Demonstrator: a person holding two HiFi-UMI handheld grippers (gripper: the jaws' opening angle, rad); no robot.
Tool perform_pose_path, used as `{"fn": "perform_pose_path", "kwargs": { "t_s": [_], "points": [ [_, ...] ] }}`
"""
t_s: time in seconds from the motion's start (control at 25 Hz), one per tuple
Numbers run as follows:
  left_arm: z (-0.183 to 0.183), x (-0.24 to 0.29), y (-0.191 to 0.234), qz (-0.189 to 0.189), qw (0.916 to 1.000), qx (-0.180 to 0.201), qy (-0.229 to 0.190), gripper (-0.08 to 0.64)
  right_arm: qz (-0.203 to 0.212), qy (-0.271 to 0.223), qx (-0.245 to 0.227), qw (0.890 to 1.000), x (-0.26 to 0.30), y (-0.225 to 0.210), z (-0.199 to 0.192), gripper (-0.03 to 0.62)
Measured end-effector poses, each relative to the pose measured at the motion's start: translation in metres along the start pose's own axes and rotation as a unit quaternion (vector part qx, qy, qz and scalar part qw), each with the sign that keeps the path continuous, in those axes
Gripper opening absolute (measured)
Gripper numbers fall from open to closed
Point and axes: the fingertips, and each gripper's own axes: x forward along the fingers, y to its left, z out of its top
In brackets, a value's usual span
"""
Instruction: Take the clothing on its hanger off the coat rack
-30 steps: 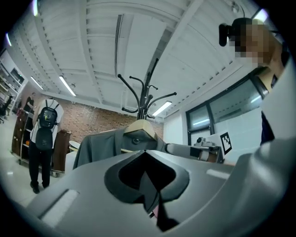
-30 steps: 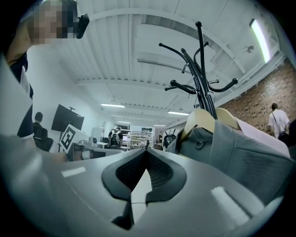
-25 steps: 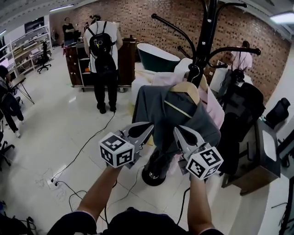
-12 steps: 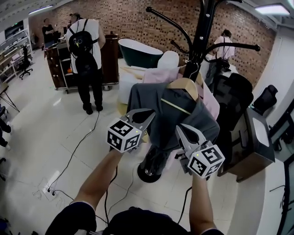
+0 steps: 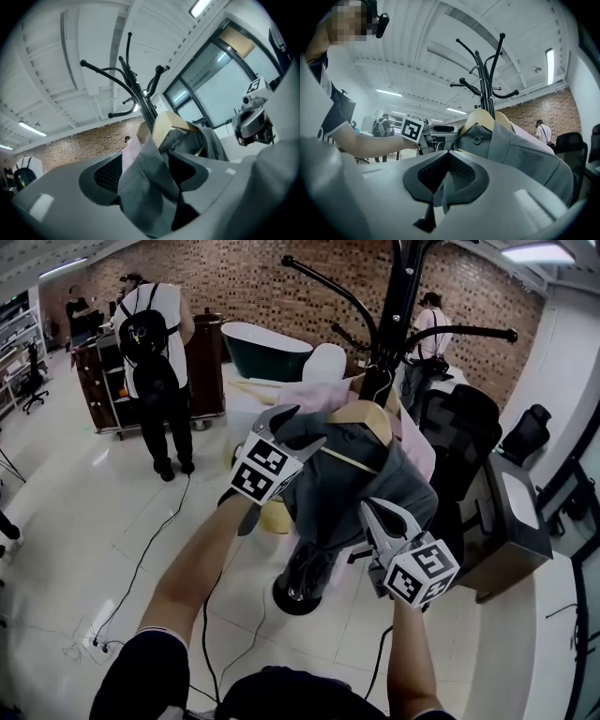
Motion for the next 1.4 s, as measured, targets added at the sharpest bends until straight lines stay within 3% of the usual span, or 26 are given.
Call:
{"fn": "perform_pose_path", "kwargs": {
  "t_s": [0.24, 0.44, 0.6, 1.12, 1.4],
  "points": [
    [-0.001, 0.036, -0.007, -0.045, 0.9946, 0.078, 0.052, 0.313, -0.011, -0.002, 0.002, 1.000, -0.005, -0.006, 0.000, 0.000],
    [-0.005, 0.058, -0.007, -0.051, 0.9868, 0.133, 0.077, 0.298, -0.023, -0.004, 0.001, 1.000, -0.013, -0.013, 0.001, 0.000],
    [-0.007, 0.062, -0.008, -0.041, 0.9801, 0.175, 0.084, 0.157, -0.037, -0.007, 0.003, 0.999, -0.024, -0.022, 0.002, 0.000],
    [-0.005, 0.051, -0.015, -0.047, 0.9721, 0.200, 0.114, 0.115, -0.041, -0.015, 0.003, 0.999, -0.042, -0.027, 0.005, 0.000],
    [0.030, 0.047, -0.016, -0.044, 0.9699, 0.214, 0.107, 0.115, -0.038, -0.026, 0.001, 0.999, -0.050, -0.026, 0.014, 0.000]
  ]
}}
